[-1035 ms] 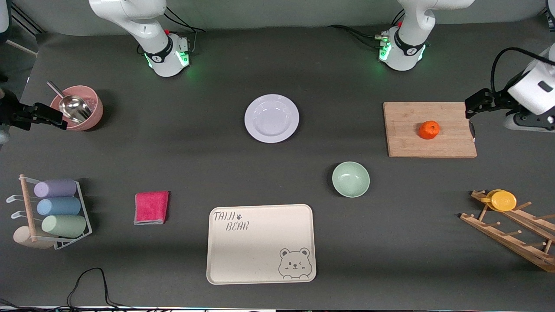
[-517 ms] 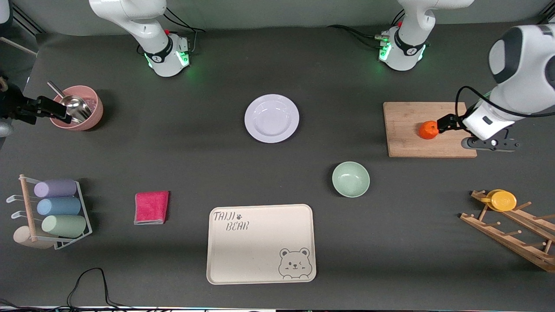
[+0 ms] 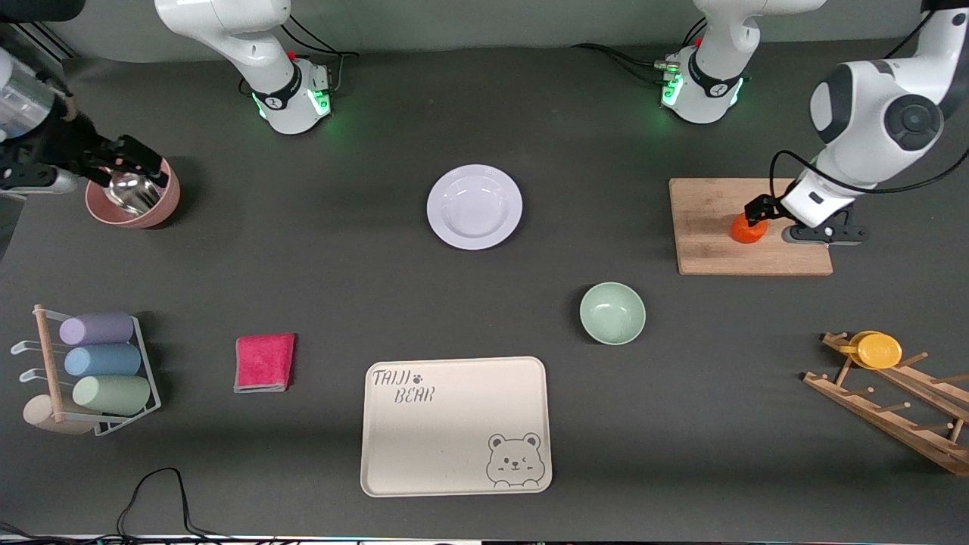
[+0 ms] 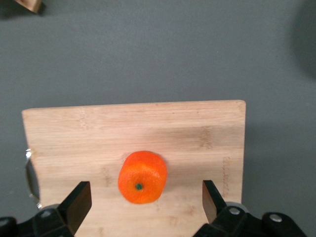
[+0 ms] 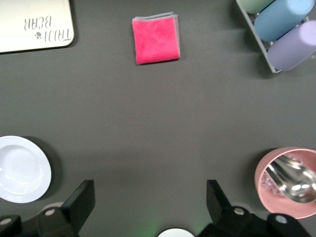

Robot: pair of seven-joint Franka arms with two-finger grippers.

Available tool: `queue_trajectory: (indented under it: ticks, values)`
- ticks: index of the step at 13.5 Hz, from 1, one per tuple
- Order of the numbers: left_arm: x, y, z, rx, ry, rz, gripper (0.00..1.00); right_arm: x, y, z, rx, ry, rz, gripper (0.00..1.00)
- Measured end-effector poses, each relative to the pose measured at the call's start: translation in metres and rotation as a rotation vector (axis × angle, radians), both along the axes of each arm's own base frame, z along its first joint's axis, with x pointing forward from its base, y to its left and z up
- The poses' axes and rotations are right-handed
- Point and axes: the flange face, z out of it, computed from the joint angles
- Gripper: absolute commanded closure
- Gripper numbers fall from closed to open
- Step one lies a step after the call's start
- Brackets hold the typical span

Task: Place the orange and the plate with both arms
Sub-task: 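Lower the left gripper onto the orange on the cutting board and grasp it, then carry the orange with the left gripper over the white plate while the right gripper advances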

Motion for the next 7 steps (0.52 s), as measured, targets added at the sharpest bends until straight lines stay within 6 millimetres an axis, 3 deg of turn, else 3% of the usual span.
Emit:
queue_trajectory:
  ticks: [3, 7]
  values:
    - [-0.047, 0.005, -0.054, -0.005, -0.093, 0.019, 0.00, -0.003, 0.009, -0.001, 0.000, -0.003, 0.005, 0.00]
    - [-0.051, 0.021, -0.083, 0.004, -0.103, 0.028, 0.00, -0.005, 0.018, -0.009, 0.001, 0.014, 0.003, 0.00]
